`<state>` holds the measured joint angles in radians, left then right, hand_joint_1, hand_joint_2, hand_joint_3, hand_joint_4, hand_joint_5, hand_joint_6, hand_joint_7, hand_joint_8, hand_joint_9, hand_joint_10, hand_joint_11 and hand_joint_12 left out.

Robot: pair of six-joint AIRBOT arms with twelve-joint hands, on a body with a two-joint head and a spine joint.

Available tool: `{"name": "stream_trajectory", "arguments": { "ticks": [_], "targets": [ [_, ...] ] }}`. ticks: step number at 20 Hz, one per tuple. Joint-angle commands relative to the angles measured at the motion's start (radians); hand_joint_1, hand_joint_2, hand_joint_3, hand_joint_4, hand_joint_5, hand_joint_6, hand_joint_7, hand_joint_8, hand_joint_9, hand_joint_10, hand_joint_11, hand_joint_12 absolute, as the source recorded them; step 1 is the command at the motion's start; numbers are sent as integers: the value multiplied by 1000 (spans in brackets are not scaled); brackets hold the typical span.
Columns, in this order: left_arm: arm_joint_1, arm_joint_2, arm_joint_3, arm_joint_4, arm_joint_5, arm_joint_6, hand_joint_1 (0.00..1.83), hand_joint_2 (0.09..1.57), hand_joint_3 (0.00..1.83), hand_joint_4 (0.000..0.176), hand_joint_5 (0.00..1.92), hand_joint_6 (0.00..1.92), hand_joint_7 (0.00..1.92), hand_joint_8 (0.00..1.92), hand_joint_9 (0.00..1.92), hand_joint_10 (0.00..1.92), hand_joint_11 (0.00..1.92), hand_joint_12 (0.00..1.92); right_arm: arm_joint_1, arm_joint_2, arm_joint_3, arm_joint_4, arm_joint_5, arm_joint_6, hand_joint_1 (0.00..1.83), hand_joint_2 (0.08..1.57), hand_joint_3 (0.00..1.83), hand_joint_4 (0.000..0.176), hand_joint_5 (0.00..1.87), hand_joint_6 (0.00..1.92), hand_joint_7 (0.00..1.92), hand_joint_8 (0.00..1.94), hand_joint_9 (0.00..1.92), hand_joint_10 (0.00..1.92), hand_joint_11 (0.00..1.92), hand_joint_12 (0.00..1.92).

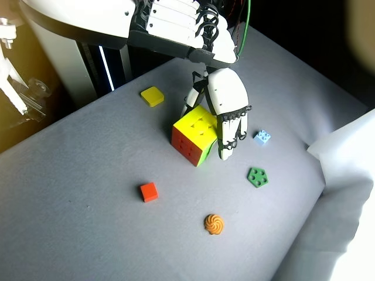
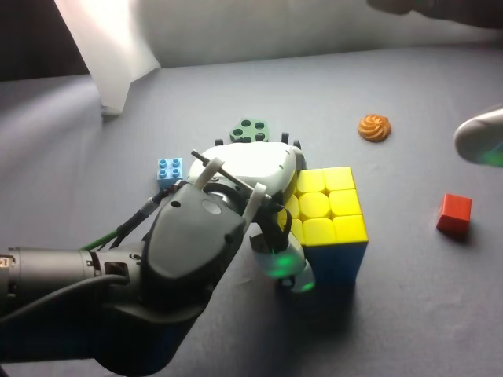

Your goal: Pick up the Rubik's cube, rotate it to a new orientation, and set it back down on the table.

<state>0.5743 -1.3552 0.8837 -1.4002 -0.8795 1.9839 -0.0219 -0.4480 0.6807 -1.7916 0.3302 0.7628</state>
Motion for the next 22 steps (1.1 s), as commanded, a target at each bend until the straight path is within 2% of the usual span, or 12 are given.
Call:
{"name": "stream_trajectory", "arguments": {
  "ticks": [1, 4, 6, 8, 9, 10, 14, 15, 17, 19, 21, 22],
  "targets": [
    [1, -8, -9, 42, 11, -11, 1367, 1154, 1, 0, 863, 873, 902, 1167, 843, 1448, 769, 1553, 12, 1, 9, 45, -5, -2, 49, 1189, 1, 0, 3, 0, 0, 0, 0, 0, 0, 0],
    [-18, 0, -23, 50, 14, -17, 1254, 1148, 1, 0, 1007, 684, 874, 1431, 753, 1526, 537, 1807, 7, 0, 38, 45, 51, -62, 57, 1196, 3, 0, 3, 1, 0, 0, 0, 0, 0, 0],
    [-30, 4, -29, 54, 18, -22, 1267, 1099, 0, 0, 1094, 597, 989, 1235, 841, 1329, 609, 1711, 3, 0, 48, 45, 71, -72, 53, 1198, 2, 0, 5, 2, 2, 1, 0, 0, 0, 0],
    [-49, 7, -32, 59, 26, -25, 1267, 1092, 0, 0, 1102, 580, 1005, 1208, 865, 1379, 680, 1767, -6, 0, 57, 45, 104, -98, 88, 1195, 0, 0, 0, 0, 0, 0, 0, 0, 0, 0],
    [-61, 10, -32, 62, 34, -25, 1272, 1080, 0, 0, 1147, 511, 1024, 1171, 844, 1298, 573, 1715, -13, -1, 61, 45, 122, -122, 88, 1193, 0, 0, 14, 6, 8, 3, 0, 0, 0, 0],
    [-79, 14, -30, 62, 42, -25, 1273, 1074, 0, 0, 1165, 474, 1033, 1165, 851, 1301, 596, 1710, -27, -1, 67, 45, 145, -149, 62, 1198, 2, 0, 15, 5, 6, 2, 0, 0, 0, 0],
    [-126, 31, -23, 63, 63, -25, 1267, 1065, 0, 0, 1114, 602, 1092, 1042, 913, 1210, 722, 1618, -43, -1, 78, 45, 163, -211, 81, 1199, 1, 0, 29, 6, 22, 5, 0, 0, 0, 0],
    [-135, 35, -21, 63, 68, -26, 1274, 1064, 0, 0, 1142, 536, 1076, 1090, 911, 1246, 724, 1647, -43, -1, 80, 45, 163, -224, 59, 1201, 1, 0, 11, 2, 12, 1, 0, 0, 0, 0],
    [-151, 45, -19, 59, 75, -27, 1268, 1074, 3, 0, 1105, 606, 1052, 1129, 898, 1317, 722, 1677, -43, -1, 81, 45, 160, -259, 91, 1194, 0, 0, 25, 6, 24, 4, 0, 0, 0, 0],
    [-165, 55, -19, 51, 81, -27, 1247, 1078, 1, 0, 1051, 751, 1078, 1031, 910, 1173, 721, 1577, -43, -1, 81, 45, 129, -299, 82, 1191, 0, 0, 16, 1, 3, 0, 0, 0, 0, 0],
    [-177, 62, -17, 48, 85, -28, 1134, 1054, 0, 0, 1110, 801, 1045, 1059, 929, 1251, 731, 1624, -44, -1, 83, 45, 110, -338, 64, 1192, 0, 0, 5, 0, 3, 0, 0, 0, 0, 0],
    [-184, 64, -14, 47, 91, -28, 1227, 1074, 2, 0, 1079, 722, 1053, 1084, 919, 1222, 716, 1595, -47, -1, 83, 45, 110, -355, 40, 1188, 0, 0, 3, 1, 0, 0, 0, 0, 0, 0]
  ]
}}
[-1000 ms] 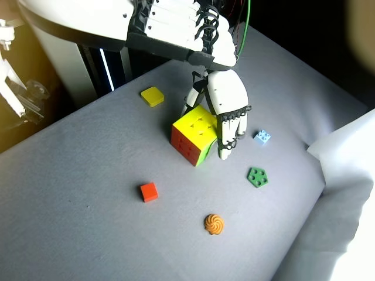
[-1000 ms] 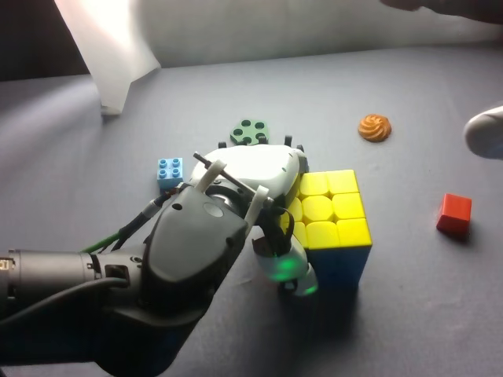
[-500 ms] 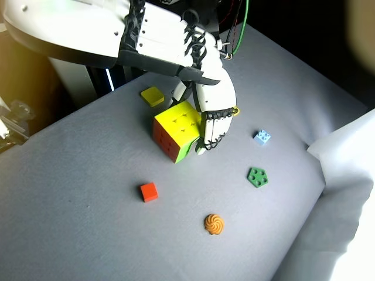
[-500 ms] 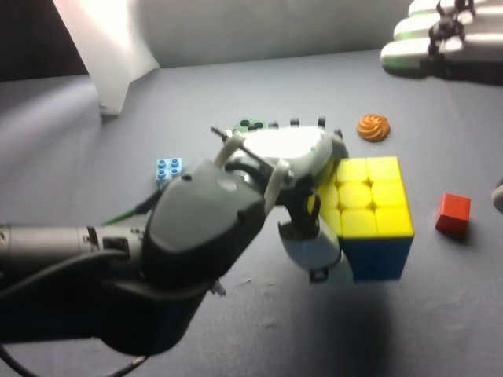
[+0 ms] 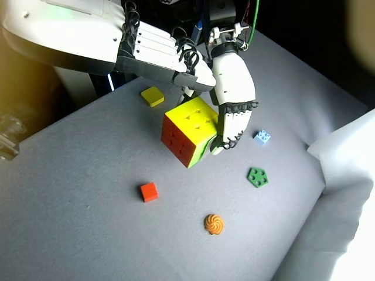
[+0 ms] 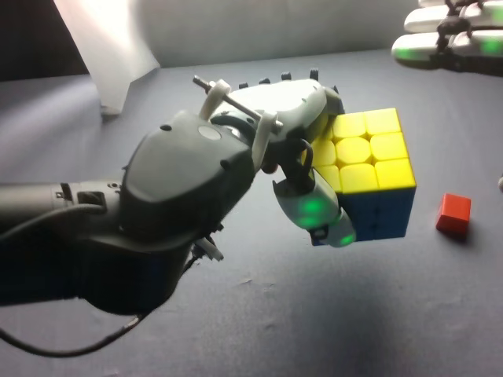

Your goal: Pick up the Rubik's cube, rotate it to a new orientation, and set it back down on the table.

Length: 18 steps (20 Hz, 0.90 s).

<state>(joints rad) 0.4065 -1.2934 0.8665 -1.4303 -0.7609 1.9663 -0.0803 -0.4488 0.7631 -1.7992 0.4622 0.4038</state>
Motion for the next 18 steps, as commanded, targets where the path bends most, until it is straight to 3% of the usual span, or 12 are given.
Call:
{"name": "stream_trajectory", "arguments": {
  "ticks": [1, 4, 6, 7, 8, 10, 11, 12, 13, 14, 15, 18],
  "targets": [
    [-23, 2, 8, 75, -16, -11, 1242, 1082, 2, 0, 1033, 785, 1070, 1039, 928, 1147, 721, 1513, 2, 0, 1, 52, -27, -16, 70, 1184, 0, 0, 13, 4, 2, 1, 0, 0, 0, 0],
    [-35, 10, 14, 74, -4, -10, 1239, 1085, 0, 0, 1001, 873, 1093, 975, 968, 1204, 781, 1559, -14, 0, 6, 52, -61, -66, 150, 1180, 0, 0, 29, 4, 1, 0, 0, 0, 0, 0],
    [-40, 19, 14, 71, 2, -10, 1266, 1087, 0, 0, 1062, 668, 1049, 1147, 1074, 1410, 948, 1689, -17, 0, 10, 52, -60, -65, 215, 1223, 1, 0, 116, 8, 155, 15, 149, 21, 80, 55],
    [-43, 22, 14, 70, 6, -10, 1268, 1095, 1, 0, 1060, 636, 1026, 1205, 1102, 1528, 990, 1764, -19, 1, 11, 52, -57, -64, 147, 1290, 3, 0, 160, 6, 296, 17, 305, 32, 15, 519],
    [-45, 23, 14, 69, 6, -10, 1274, 1080, 0, 0, 1101, 566, 1056, 1156, 1125, 1500, 997, 1735, -20, 1, 13, 52, -46, -63, 327, 1352, 9, 0, 286, 24, 717, 181, 616, 538, 249, 1088],
    [-50, 25, 14, 69, 11, -10, 1281, 1072, 0, 0, 1085, 607, 1091, 1082, 1086, 1266, 953, 1531, -19, 1, 18, 52, -17, -53, 657, 1411, 3, 0, 346, 5, 588, 1439, 581, 1764, 446, 1857],
    [-53, 27, 13, 68, 14, -10, 1285, 1065, 0, 0, 1098, 576, 1115, 1041, 1117, 1170, 971, 1441, -19, 1, 19, 52, -6, -51, 925, 1386, 0, 0, 323, 12, 486, 1841, 614, 1890, 577, 1908],
    [-56, 28, 13, 65, 15, -9, 1285, 1061, 0, 0, 1094, 597, 1129, 1009, 1114, 1125, 945, 1426, -19, 2, 20, 52, 0, -50, 1135, 1436, 3, 0, 299, 4, 429, 1907, 597, 1915, 671, 1918],
    [-58, 29, 13, 64, 15, -9, 1284, 1062, 0, 0, 1111, 571, 1112, 1039, 1086, 1141, 920, 1479, -22, 5, 19, 52, 7, -47, 1051, 1465, 12, 0, 337, 1473, 407, 1916, 550, 1920, 690, 1920],
    [-61, 29, 14, 61, 15, -9, 1285, 1056, 0, 0, 1128, 558, 1122, 1011, 1064, 1089, 880, 1440, -26, 8, 19, 52, 12, -45, 1167, 1455, 18, 0, 132, 851, 395, 1936, 516, 1921, 714, 1921],
    [-64, 29, 14, 60, 15, -8, 1287, 1055, 2, 0, 1115, 574, 1129, 1004, 1096, 1151, 932, 1493, -34, 10, 20, 49, 12, -45, 1206, 1447, 2, 0, 262, 105, 420, 1923, 644, 1921, 823, 1921],
    [-69, 28, 14, 55, 14, -4, 1279, 1063, 2, 0, 1089, 636, 1114, 1012, 1076, 1068, 901, 1421, -57, 10, 20, -7, 15, -5, 1218, 1429, 0, 0, 353, 19, 451, 1887, 685, 1921, 829, 1921]
  ]
}}
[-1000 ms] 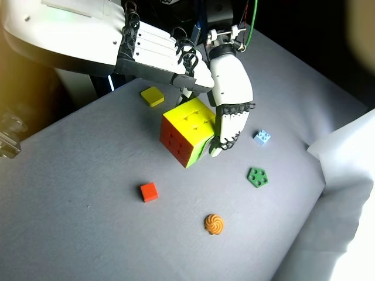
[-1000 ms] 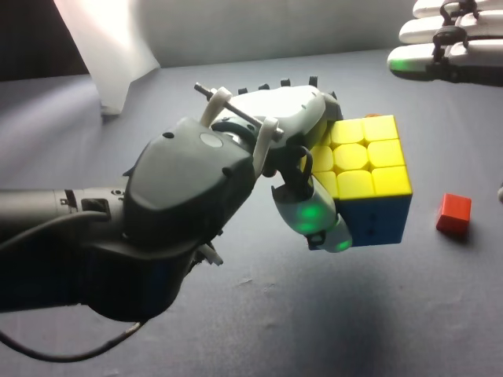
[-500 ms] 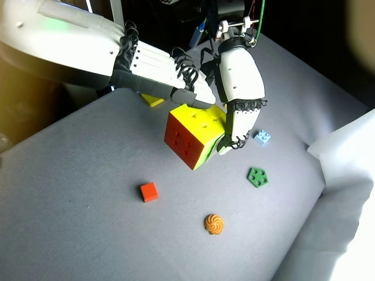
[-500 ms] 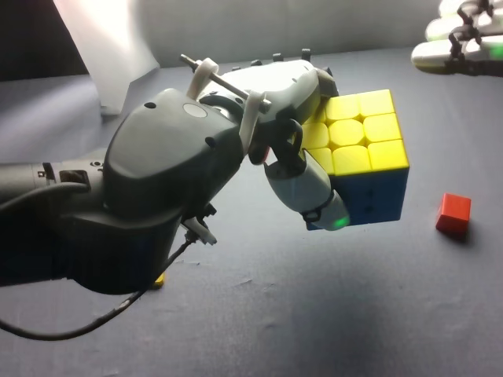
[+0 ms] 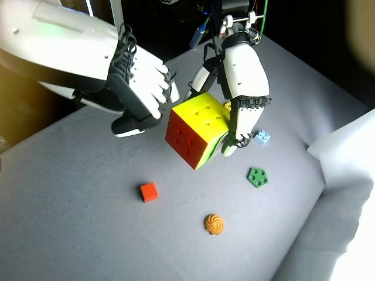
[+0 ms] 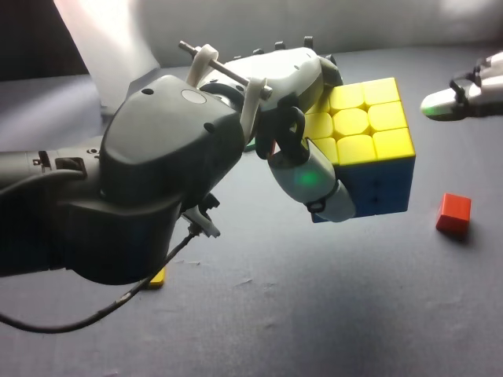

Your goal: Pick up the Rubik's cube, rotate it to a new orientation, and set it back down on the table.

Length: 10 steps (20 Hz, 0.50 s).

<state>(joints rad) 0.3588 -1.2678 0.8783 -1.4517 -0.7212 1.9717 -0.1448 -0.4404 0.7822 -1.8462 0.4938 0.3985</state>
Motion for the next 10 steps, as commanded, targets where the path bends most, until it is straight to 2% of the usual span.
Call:
{"name": "stream_trajectory", "arguments": {
  "ticks": [1, 2, 3, 4, 6, 7, 8, 9, 10],
  "targets": [
    [-23, 3, 2, 76, -25, -10, 1360, 1091, 5, 0, 986, 769, 1036, 995, 971, 1216, 856, 1381, 2, 1, 1, 40, -15, 0, 1222, 1422, 0, 0, 378, 17, 462, 1868, 678, 1921, 806, 1921],
    [-25, 3, 2, 76, -25, -9, 1380, 1100, 0, 0, 938, 878, 1033, 931, 949, 1259, 849, 1362, 0, 1, 1, 40, -15, 0, 1228, 1411, 0, 0, 344, 3, 480, 1840, 665, 1921, 773, 1921],
    [-27, 2, 3, 73, -25, -5, 1382, 1098, 0, 0, 942, 864, 1020, 963, 967, 1237, 901, 1391, 0, 1, 1, 40, -15, 0, 1228, 1411, 0, 0, 331, 0, 479, 1841, 666, 1921, 773, 1921],
    [-29, 2, 3, 71, -25, -3, 1293, 1074, 0, 0, 1052, 716, 1092, 992, 1026, 1146, 915, 1440, -1, 1, 1, 40, -15, 0, 1227, 1409, 0, 0, 318, 2, 478, 1838, 644, 1921, 752, 1921],
    [-30, 1, 4, 71, -25, -2, 1271, 1058, 0, 0, 1088, 679, 1130, 942, 1075, 1033, 907, 1373, -6, 0, 1, 40, -15, 0, 1213, 1427, 3, 0, 300, 11, 445, 1881, 597, 1921, 715, 1921],
    [-31, 0, 4, 70, -26, -2, 1262, 1059, 1, 0, 1097, 691, 1110, 960, 1058, 1043, 893, 1363, -10, -2, 1, 40, -15, 0, 1216, 1423, 0, 0, 323, 15, 452, 1870, 600, 1921, 728, 1921],
    [-31, 0, 4, 70, -26, -2, 1278, 1064, 1, 0, 1099, 617, 1095, 1043, 1050, 1137, 894, 1483, -14, -5, 1, 40, -15, 0, 1214, 1425, 1, 0, 320, 11, 446, 1876, 575, 1921, 713, 1921],
    [-31, 0, 4, 70, -26, -1, 1271, 1064, 1, 0, 1089, 657, 1100, 1014, 1024, 1149, 863, 1459, -16, -8, 1, 40, -16, 0, 1108, 1443, 2, 0, 303, 1291, 540, 1928, 572, 1921, 719, 1921],
    [-31, 0, 4, 70, -26, -1, 1266, 1063, 0, 0, 1092, 670, 1098, 1005, 1033, 1157, 856, 1449, -16, -12, 1, 40, -17, 0, 1191, 1432, 0, 0, 194, 853, 464, 1889, 548, 1921, 692, 1921]
  ]
}}
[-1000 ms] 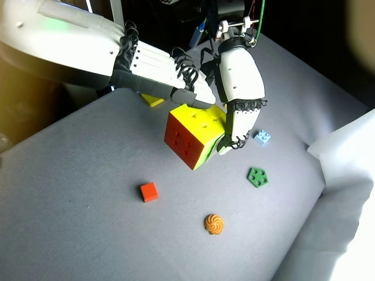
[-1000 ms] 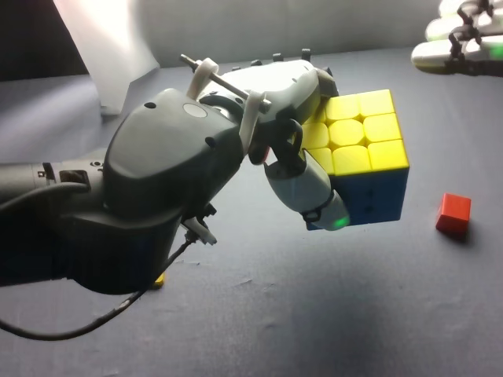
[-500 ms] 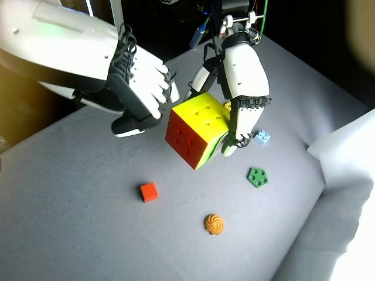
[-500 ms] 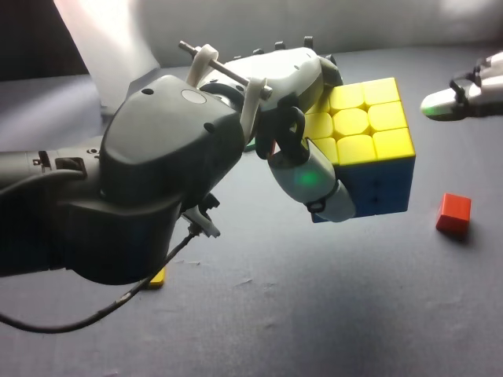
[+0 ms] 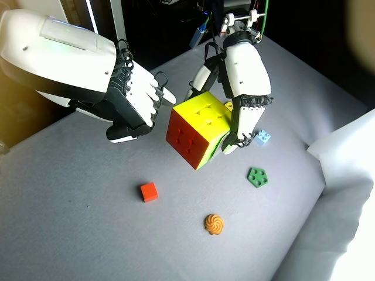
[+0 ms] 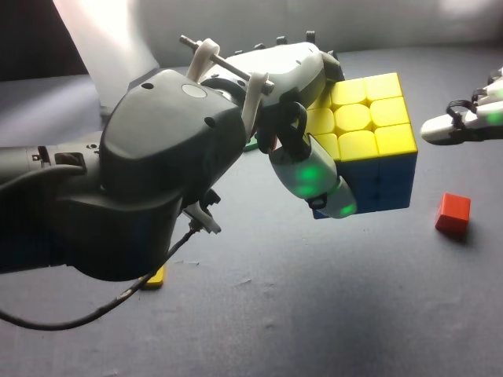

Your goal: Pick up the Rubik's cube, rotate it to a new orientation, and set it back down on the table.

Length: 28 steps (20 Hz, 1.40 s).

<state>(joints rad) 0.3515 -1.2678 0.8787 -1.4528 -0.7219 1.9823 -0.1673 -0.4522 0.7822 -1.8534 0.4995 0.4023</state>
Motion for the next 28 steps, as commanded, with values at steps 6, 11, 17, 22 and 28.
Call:
{"name": "stream_trajectory", "arguments": {
  "ticks": [6, 11, 17, 22, 28],
  "targets": [
    [-25, 0, 7, 71, -25, -11, 1366, 1072, 3, 0, 1033, 727, 1069, 923, 989, 1191, 860, 1424, 7, -32, 1, 47, -47, -3, 1213, 1425, 2, 0, 187, 197, 446, 1874, 556, 1921, 705, 1921],
    [-27, 0, 8, 68, -25, -11, 1284, 1051, 0, 0, 1136, 564, 1124, 990, 1054, 1166, 893, 1468, 14, -51, 1, 48, -73, -6, 1249, 1381, 0, 0, 278, 7, 521, 1780, 699, 1921, 823, 1921],
    [-29, 0, 8, 68, -26, -10, 1381, 1077, 1, 0, 1027, 761, 1052, 933, 969, 1186, 816, 1379, 27, -52, 2, 48, -86, -15, 1269, 1361, 0, 0, 168, 6, 550, 1744, 751, 1921, 803, 1921],
    [-29, -1, 8, 67, -26, -9, 1385, 1083, 0, 0, 1028, 787, 1020, 964, 959, 1180, 796, 1283, 32, -58, 2, 48, -96, -21, 1267, 1361, 0, 0, 190, 7, 546, 1752, 772, 1921, 818, 1921],
    [-29, -1, 8, 67, -26, -8, 1388, 1074, 0, 0, 998, 807, 1062, 847, 1011, 1167, 883, 1322, 25, -75, 4, 48, -109, -24, 1278, 1340, 0, 0, 236, 8, 582, 1699, 796, 1921, 776, 1921]
  ]
}}
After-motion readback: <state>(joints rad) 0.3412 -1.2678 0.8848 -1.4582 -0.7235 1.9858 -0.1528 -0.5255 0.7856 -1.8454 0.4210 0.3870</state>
